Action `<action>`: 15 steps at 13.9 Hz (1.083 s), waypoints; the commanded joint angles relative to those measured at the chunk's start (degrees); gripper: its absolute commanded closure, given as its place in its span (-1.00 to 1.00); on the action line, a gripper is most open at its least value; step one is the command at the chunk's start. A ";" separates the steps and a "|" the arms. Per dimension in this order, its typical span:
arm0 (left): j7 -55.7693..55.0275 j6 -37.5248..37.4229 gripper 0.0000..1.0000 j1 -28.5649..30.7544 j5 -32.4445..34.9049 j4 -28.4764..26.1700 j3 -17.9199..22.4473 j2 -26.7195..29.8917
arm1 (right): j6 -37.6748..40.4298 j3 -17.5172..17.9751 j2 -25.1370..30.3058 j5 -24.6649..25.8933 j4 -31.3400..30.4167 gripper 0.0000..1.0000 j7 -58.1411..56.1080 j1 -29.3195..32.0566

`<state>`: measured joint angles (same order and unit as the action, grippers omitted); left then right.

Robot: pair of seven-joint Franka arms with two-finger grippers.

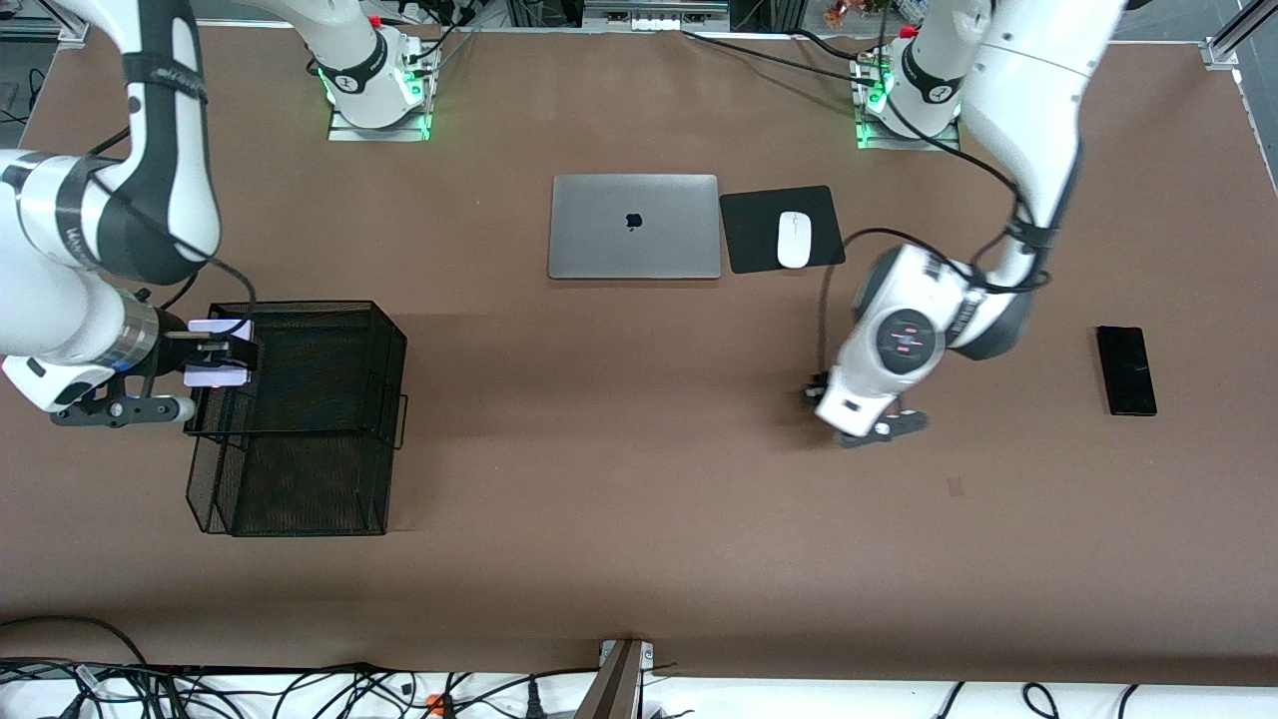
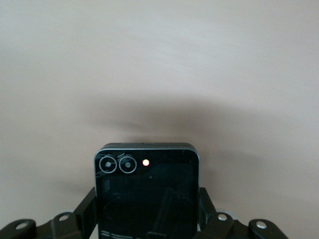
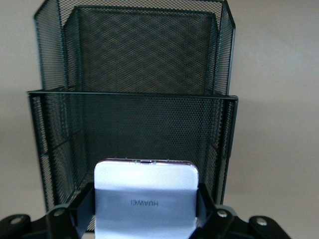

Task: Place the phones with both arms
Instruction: 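Drop the white phone into the organizer while the left gripper sets down the flip phone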

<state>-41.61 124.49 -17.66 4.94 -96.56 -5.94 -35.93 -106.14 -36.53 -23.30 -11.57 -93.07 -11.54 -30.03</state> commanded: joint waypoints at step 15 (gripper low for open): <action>-0.40 10.86 1.00 -24.43 -4.85 25.02 1.11 -20.23 | -13.91 0.15 -1.83 -7.94 -10.99 0.33 -6.30 3.22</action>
<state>-42.66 136.03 -39.97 1.81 -75.65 -5.93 -54.20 -118.70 -36.52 -25.49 -18.08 -103.59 -16.62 -27.35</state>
